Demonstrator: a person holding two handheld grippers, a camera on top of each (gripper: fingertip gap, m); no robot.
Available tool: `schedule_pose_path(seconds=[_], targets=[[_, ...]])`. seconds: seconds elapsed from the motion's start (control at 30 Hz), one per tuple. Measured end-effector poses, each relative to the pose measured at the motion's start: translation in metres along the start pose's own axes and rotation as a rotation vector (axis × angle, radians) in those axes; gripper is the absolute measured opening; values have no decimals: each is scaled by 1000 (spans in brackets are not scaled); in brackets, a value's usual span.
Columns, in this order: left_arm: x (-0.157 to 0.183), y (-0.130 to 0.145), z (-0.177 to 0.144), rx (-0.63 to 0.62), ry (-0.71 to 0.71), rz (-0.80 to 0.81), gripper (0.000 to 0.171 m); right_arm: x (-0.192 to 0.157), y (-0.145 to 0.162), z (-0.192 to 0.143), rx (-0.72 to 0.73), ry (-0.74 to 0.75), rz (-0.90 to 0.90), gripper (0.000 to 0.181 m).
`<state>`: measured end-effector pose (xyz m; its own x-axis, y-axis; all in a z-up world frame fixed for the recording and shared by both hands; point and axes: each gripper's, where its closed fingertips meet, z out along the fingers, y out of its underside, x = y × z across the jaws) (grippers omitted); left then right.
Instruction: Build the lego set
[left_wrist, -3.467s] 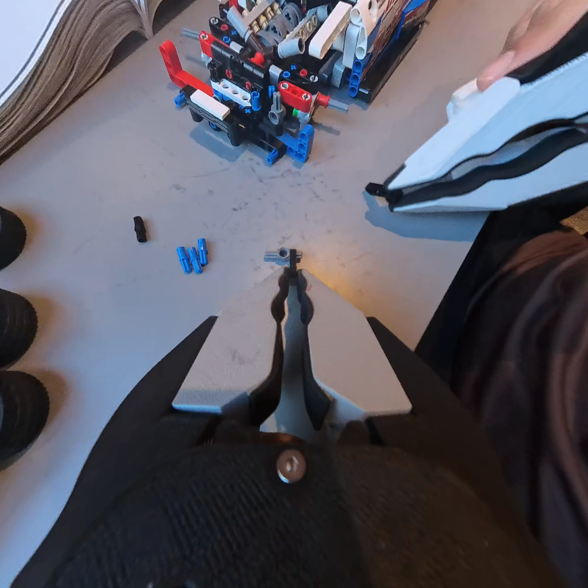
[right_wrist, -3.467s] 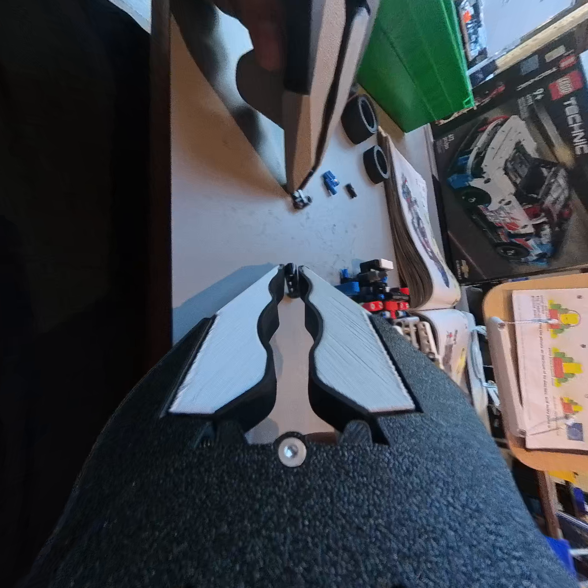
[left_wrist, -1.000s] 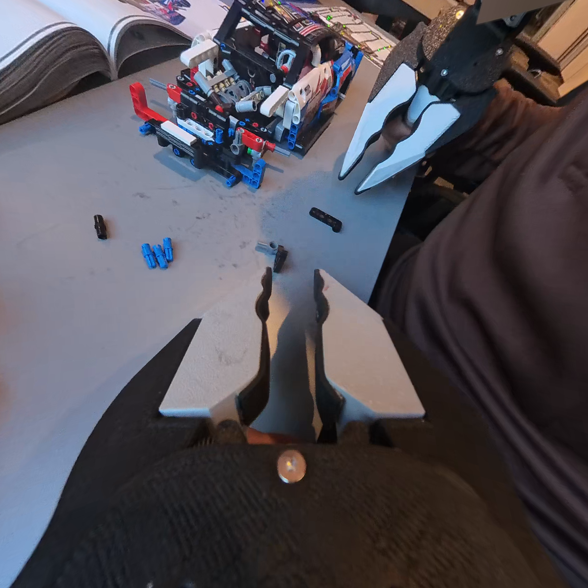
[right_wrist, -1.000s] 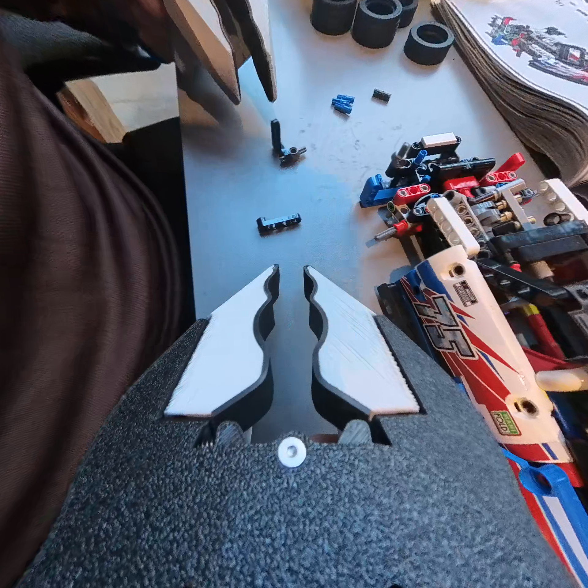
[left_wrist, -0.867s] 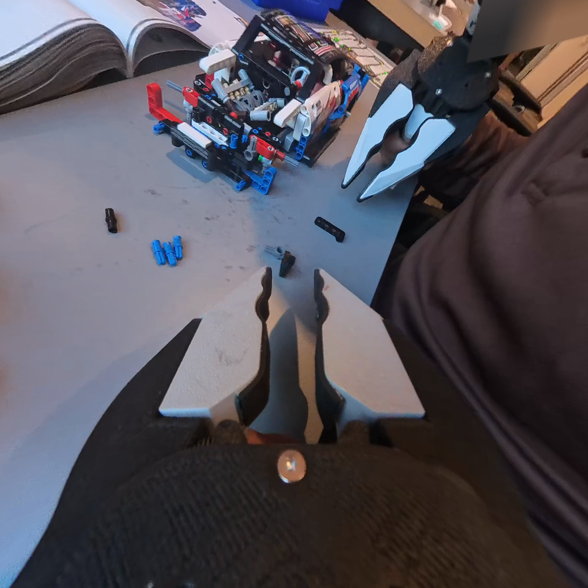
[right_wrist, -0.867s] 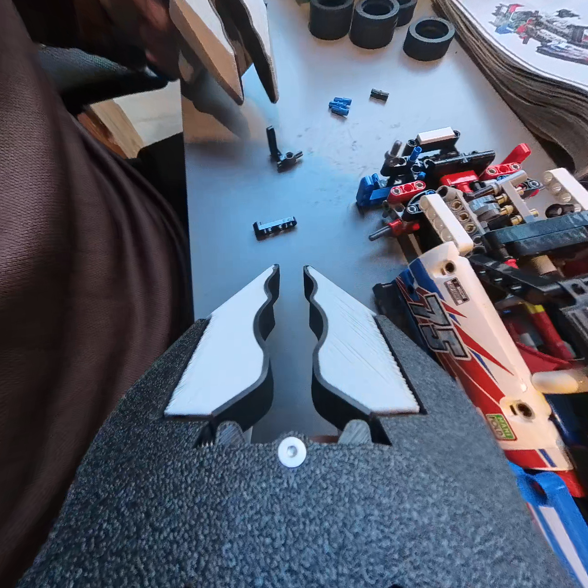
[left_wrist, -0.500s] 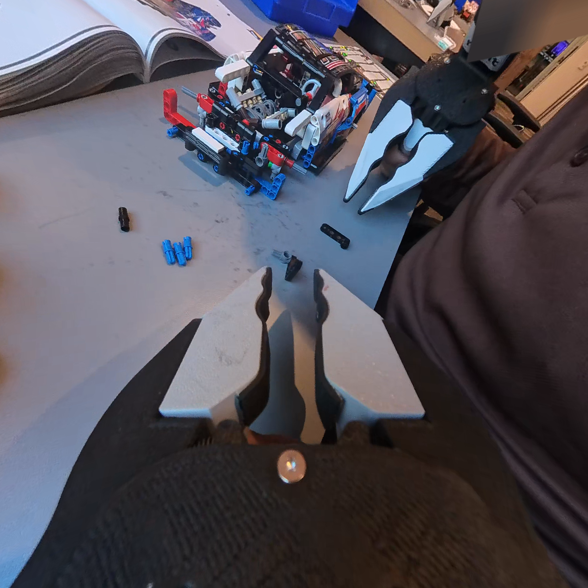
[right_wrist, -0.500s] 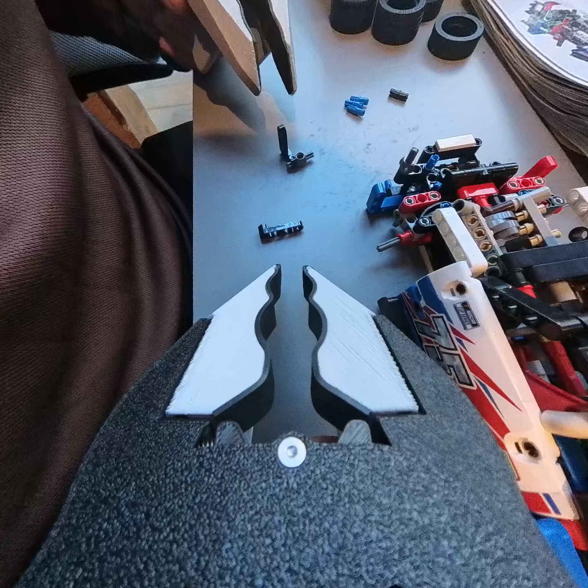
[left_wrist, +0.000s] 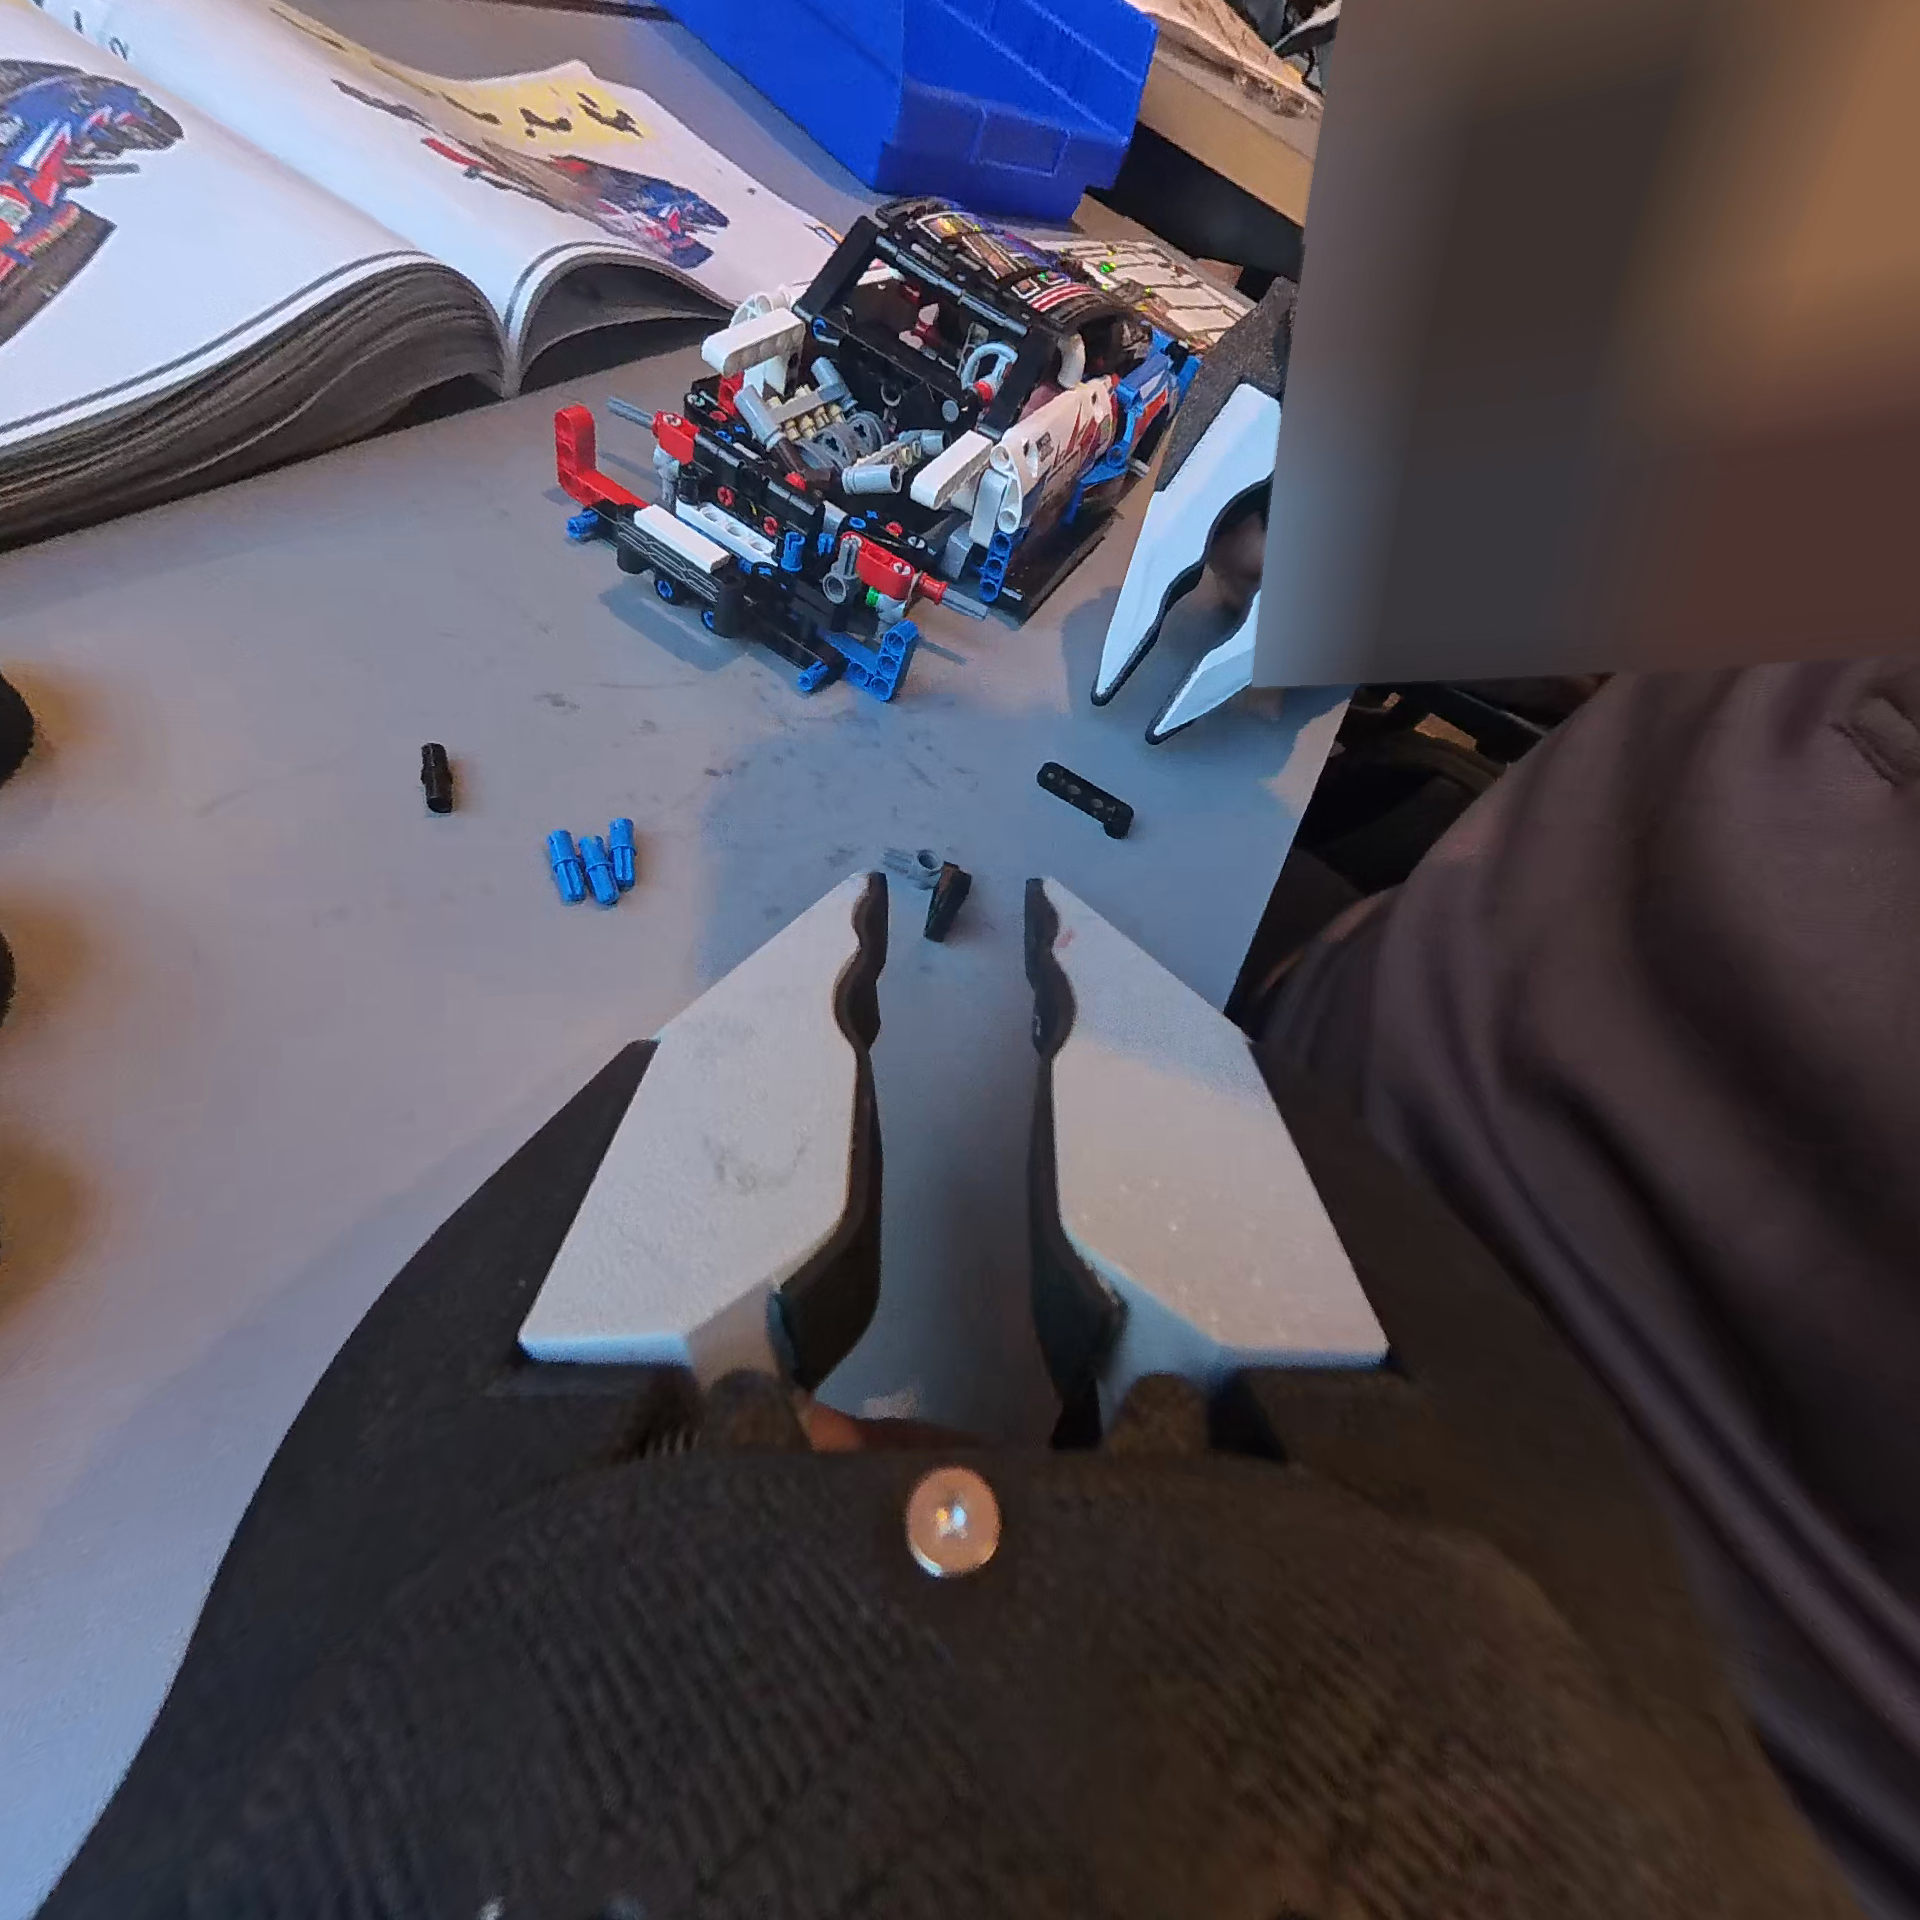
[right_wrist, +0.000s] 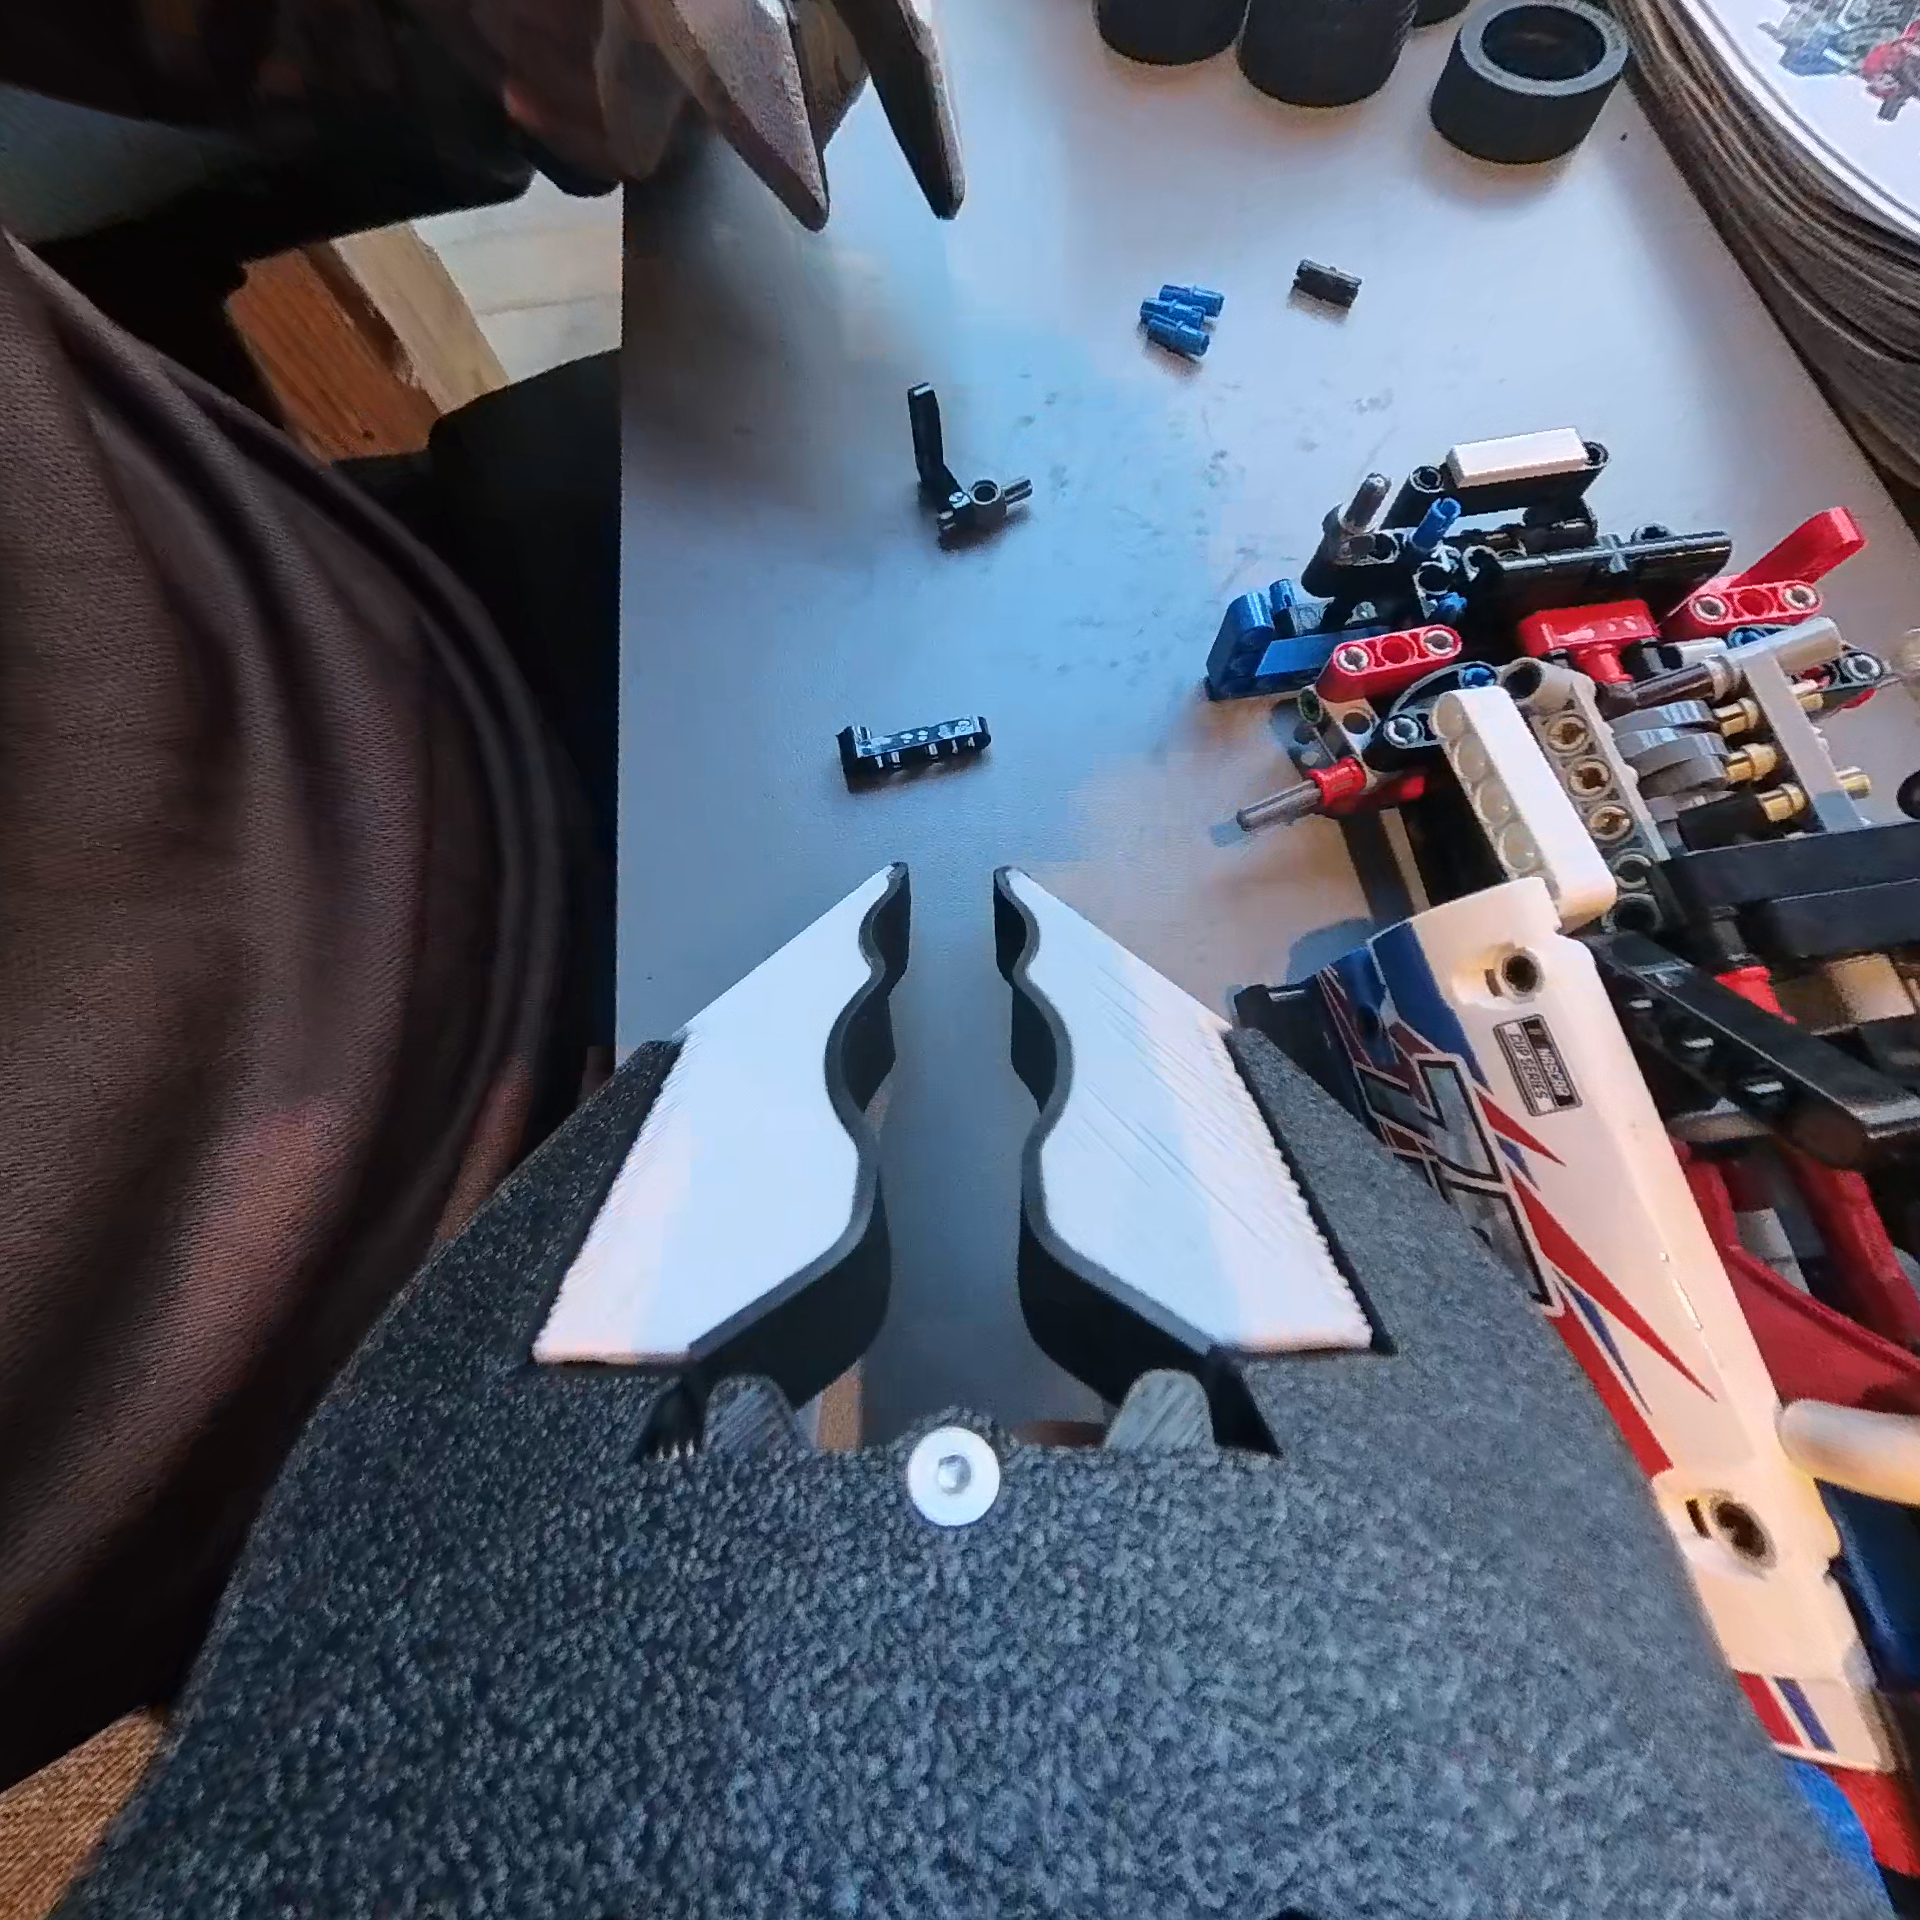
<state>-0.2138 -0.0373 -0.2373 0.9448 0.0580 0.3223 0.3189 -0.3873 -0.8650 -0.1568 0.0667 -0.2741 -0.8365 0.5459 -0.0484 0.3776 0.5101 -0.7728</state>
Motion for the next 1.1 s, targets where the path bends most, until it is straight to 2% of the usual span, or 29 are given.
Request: schedule_pose_path(seconds=[0.4, 0.6, 0.87, 1.1], targets=[[4, 7, 5, -50, 6, 29, 24, -6, -7, -1, 36, -24, -54, 25], [6, 2, 0, 7, -34, 97, 23, -8, -12, 6, 38, -19, -98, 25], [9, 1, -4, 40, -36, 130, 21, -5, -16, 12, 27, -54, -67, 33], [4, 11, 5, -64, -26, 58, 22, -8, -18, 11, 46, -60, -97, 31]])
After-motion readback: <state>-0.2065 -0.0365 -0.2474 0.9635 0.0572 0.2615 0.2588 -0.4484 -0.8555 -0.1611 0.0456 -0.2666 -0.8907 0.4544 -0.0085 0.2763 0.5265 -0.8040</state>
